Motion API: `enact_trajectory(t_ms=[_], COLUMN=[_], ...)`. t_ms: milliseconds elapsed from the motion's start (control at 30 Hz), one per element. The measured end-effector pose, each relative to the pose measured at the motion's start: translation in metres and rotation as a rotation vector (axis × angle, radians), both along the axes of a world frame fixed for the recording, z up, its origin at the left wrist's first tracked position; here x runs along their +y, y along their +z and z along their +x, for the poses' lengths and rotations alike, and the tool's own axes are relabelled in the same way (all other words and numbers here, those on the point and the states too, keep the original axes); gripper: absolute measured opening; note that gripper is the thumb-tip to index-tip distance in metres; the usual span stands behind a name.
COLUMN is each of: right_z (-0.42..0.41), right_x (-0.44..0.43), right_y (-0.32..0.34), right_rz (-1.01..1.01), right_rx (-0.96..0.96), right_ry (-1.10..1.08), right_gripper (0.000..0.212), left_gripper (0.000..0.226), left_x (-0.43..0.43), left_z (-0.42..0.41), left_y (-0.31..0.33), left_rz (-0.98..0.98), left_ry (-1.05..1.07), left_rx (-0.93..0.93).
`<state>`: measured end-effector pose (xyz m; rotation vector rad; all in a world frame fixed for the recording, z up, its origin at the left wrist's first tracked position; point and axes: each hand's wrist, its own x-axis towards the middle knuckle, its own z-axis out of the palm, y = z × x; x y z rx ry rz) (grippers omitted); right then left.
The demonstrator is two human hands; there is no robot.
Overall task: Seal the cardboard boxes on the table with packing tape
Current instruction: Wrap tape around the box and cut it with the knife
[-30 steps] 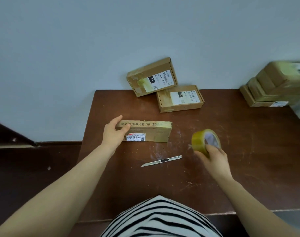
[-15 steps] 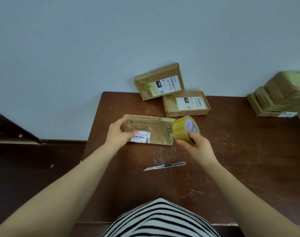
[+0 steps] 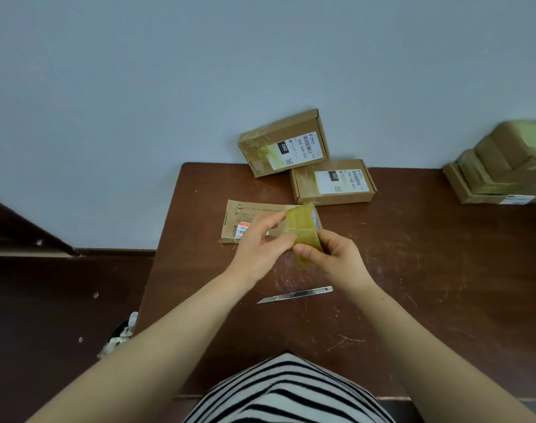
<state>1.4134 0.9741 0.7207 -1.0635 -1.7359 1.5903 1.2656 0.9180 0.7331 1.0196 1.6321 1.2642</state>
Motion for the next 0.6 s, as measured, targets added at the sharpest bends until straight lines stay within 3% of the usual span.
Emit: enact_trajectory(t_ms=[100, 200, 300, 467, 600], right_z=[-0.002, -0.004, -0.006, -0.006, -0.005], right_x=[0.000, 0.000, -0.001, 0.002, 0.002], right_y=[-0.001, -0.003, -0.002, 0.008, 0.009], right_rz=[-0.034, -0.092, -0.127, -0.267, -0.319], right_rx=[-0.015, -0.042, -0.060, -0.035, -0.068], right_ry=[0.005, 0.019, 0.021, 0.103, 0.167], right_gripper=[0.009, 0.006, 0.008, 0.013, 0.010], left_gripper=[0.044, 0.029, 0.009, 0.012, 0.007], left_x=[-0.005, -0.006, -0.005, 0.004, 0.007], left_z=[0.003, 0.001, -0.001, -0.007, -0.015], left_y=[-0.004, -0.007, -0.007, -0.006, -0.009], left_rz=[0.082, 0.147, 0.129, 0.089, 0.063], left_ry=[0.118, 0.092, 0.079, 0.101, 0.121], left_rx=[0.227, 0.311, 0.290, 0.109, 0.107])
